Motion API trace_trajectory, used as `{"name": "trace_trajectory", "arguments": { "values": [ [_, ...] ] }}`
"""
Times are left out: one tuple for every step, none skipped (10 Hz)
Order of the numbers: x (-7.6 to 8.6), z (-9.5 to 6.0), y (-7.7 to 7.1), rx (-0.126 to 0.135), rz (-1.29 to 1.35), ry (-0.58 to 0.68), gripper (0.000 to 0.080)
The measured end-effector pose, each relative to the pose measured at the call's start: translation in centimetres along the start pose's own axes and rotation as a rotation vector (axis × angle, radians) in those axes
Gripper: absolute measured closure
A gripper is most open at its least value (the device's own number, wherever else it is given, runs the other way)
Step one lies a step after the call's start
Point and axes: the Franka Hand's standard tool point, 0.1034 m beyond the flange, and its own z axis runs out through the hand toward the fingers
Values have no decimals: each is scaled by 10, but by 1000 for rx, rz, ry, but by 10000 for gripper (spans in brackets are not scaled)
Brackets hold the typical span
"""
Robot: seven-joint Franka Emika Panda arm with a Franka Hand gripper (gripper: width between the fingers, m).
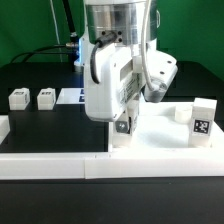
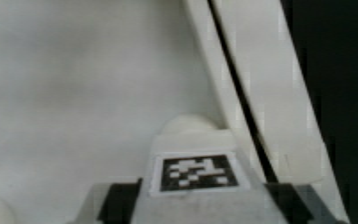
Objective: Assemble square table
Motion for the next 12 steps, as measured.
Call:
{"name": "trace_trajectory", "arguments": {
  "values": [
    [0,0,0,10,72,-2,507],
    [0,0,0,10,54,-1,499],
    [0,1,1,8,54,-1,499],
    [0,1,1,8,53,-1,314],
    [0,2,1,8,52,-1,205],
    [-2,0,1,9,46,-3,205],
    [-7,-6,3,17,27,-12,161],
    [-10,-14,6,25,9,-22,153],
    [-13,-23,12,27,-7,-32,153],
    [-19,-41,21,32,-35,-53,151],
    [-20,-46,24,20,-57,-58,151],
    [-20,-45,24,19,-57,-56,151]
  ]
}}
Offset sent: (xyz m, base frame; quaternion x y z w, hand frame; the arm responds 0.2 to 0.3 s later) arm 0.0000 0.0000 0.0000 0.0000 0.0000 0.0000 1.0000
